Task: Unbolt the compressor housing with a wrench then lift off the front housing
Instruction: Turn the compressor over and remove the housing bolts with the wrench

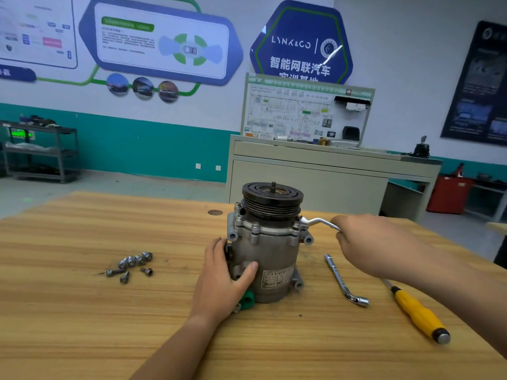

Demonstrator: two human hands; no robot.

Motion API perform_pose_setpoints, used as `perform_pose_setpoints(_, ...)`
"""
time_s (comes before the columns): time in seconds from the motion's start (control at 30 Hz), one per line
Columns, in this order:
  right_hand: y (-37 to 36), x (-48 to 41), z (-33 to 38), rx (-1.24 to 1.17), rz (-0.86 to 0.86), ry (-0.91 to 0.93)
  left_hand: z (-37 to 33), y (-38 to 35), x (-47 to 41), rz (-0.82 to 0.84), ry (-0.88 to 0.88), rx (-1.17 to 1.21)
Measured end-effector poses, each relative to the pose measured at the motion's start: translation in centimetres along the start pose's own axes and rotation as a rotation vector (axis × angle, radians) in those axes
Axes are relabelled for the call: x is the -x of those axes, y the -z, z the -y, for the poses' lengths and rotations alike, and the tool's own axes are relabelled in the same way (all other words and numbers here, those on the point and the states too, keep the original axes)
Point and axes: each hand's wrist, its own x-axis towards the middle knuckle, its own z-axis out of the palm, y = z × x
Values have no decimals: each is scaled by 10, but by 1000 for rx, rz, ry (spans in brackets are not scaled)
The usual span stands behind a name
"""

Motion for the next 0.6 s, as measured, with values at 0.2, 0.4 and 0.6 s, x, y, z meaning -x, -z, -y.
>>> perform_pose_setpoints(0.2,1,-8,10,85,42,64,3,0,0,7,-2,-11)
perform_pose_setpoints(0.4,14,6,26,430,4,214,3,0,1,11,5,-12)
perform_pose_setpoints(0.6,17,-5,15,459,56,263,2,0,0,9,11,-1)
